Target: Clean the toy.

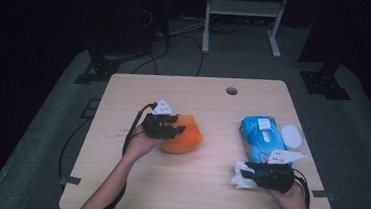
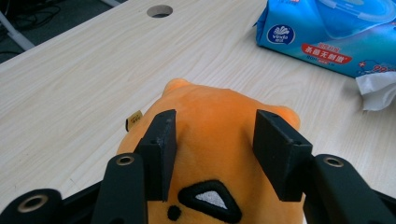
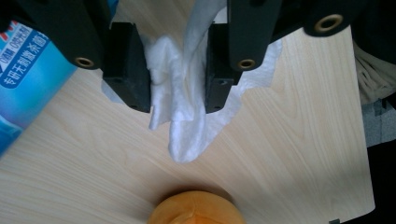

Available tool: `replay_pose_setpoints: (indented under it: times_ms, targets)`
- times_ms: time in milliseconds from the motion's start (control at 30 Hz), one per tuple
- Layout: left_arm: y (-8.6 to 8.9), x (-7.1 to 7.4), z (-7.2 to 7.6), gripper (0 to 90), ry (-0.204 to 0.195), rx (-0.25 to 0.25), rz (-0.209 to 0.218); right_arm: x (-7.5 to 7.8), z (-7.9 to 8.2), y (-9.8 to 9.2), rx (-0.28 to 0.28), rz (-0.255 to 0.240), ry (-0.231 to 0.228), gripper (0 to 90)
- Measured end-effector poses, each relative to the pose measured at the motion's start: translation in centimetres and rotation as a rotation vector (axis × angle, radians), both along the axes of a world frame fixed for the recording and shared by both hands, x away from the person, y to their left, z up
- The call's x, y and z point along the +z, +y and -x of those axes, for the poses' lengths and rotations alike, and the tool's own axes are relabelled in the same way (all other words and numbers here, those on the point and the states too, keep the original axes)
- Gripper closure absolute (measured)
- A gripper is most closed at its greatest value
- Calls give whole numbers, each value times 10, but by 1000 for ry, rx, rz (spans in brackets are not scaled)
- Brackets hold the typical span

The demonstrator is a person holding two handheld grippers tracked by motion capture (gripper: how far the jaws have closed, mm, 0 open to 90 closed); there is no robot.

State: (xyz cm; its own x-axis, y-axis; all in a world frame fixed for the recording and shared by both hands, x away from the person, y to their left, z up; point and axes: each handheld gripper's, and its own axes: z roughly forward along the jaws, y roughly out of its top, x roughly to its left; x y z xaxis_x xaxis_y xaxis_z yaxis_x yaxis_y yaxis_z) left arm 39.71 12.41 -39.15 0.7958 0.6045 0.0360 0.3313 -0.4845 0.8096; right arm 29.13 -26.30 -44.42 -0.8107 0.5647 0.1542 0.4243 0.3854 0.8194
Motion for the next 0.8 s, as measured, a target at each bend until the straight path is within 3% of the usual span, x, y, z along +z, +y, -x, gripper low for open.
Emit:
replay_pose_setpoints:
  times_ms: [267, 800]
  targets:
    - [1, 1, 2, 441, -4, 1, 3, 4, 0, -2, 8, -40, -4, 531]
    - [3, 7, 7, 370, -16, 5, 22, 6, 2, -1, 7, -37, -21, 511]
